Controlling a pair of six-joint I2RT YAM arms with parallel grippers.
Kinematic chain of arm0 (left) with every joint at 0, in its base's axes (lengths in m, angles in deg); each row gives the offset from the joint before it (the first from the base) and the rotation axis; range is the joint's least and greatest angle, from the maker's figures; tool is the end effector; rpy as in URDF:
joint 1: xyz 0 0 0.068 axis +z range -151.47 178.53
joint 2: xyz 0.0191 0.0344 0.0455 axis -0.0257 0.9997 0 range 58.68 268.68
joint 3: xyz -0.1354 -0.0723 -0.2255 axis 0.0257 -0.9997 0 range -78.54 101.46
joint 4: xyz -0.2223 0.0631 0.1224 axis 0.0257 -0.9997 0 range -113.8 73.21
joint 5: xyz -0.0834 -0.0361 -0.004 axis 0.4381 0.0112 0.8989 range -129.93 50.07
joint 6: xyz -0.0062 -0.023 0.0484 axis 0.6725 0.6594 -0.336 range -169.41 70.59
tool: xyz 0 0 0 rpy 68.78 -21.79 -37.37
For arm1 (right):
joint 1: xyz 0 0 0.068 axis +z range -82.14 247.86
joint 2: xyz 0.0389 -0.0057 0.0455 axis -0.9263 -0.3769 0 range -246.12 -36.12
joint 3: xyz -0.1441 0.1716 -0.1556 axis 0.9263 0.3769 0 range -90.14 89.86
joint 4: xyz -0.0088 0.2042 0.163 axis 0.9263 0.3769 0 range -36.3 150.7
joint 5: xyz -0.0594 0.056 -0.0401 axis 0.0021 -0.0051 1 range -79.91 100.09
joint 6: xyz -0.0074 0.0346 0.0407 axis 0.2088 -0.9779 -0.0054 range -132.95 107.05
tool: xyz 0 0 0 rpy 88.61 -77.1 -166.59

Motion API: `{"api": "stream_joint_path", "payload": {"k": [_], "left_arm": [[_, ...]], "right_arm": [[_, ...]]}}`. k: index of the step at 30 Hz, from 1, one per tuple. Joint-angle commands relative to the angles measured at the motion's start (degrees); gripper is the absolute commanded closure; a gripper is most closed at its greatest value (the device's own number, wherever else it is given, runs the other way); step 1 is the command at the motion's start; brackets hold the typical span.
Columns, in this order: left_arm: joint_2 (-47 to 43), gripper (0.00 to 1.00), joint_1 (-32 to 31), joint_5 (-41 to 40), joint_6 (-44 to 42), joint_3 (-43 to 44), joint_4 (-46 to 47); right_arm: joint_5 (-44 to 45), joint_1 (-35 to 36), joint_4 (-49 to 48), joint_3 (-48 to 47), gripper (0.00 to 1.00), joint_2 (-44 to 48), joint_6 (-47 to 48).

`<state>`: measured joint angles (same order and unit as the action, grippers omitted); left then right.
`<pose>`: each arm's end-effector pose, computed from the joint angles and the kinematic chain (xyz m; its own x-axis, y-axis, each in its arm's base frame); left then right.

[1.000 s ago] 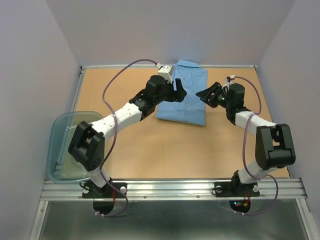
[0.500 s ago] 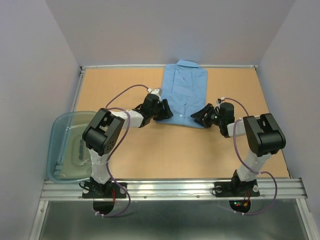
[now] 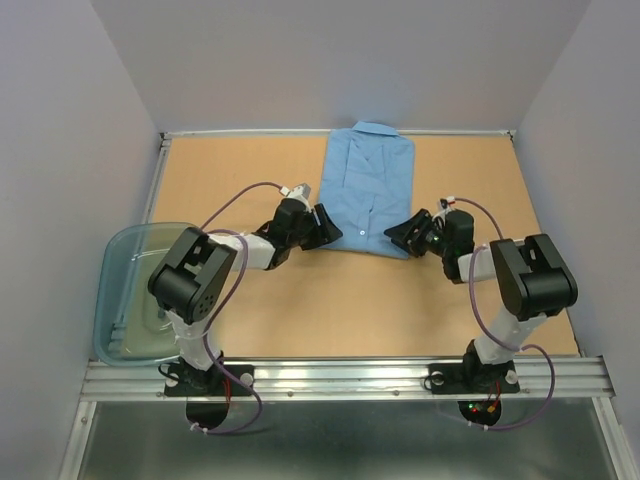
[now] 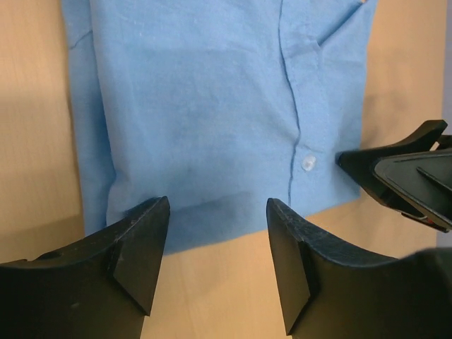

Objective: Fold and stack the long sleeve shirts
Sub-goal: Fold the shirt

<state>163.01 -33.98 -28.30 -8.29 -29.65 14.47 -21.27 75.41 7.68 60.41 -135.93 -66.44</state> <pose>0.3107 -0.2066 0.1569 -0.7084 -0.3125 -0.6329 0.2861 0.6926 -0.6622 0.2939 0.0576 0.1200 -0.7110 0.5981 -0.3698 -0.0181 0.5101 0.8599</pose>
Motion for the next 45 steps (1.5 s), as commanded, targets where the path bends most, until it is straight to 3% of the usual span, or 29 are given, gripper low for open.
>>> {"api": "stream_joint_path", "payload": {"k": [1, 6, 13, 18, 26, 34, 40, 45], "left_arm": [[-9.5, 0.30, -1.1, -2.0, 0.3, -0.4, -0.7], [-10.6, 0.29, -1.4, -2.1, 0.2, 1.5, -1.0], [-3.9, 0.43, -1.3, -1.6, 0.0, 3.1, -1.4], [-1.6, 0.45, -1.3, -2.3, 1.1, 1.0, -1.5], [-0.5, 0.46, -0.4, -3.9, 7.4, -4.4, -1.0], [-4.3, 0.46, 0.9, -4.3, 8.6, -7.2, -0.9], [-10.6, 0.32, 0.9, -6.1, 4.6, -0.5, -4.5], [-5.4, 0.26, 0.9, -3.7, -0.9, 11.6, -6.4]], "right_arm": [[-2.0, 2.1, 4.9, -5.1, 0.45, 6.3, 2.8], [-1.4, 7.7, 6.0, -13.0, 0.45, 5.3, -0.1], [-1.3, 13.2, 0.1, -18.9, 0.45, -5.5, -4.2], [0.1, 13.3, -7.9, -15.3, 0.45, -12.4, -7.7], [4.1, 10.6, -11.9, -5.8, 0.45, -15.7, -7.8], [-0.5, 6.8, -11.8, -5.9, 0.45, -8.6, -6.2], [-3.4, 4.2, -8.3, -13.7, 0.45, -4.6, -7.1], [-4.9, 4.1, -4.0, -22.7, 0.45, -8.6, -6.0]]}}
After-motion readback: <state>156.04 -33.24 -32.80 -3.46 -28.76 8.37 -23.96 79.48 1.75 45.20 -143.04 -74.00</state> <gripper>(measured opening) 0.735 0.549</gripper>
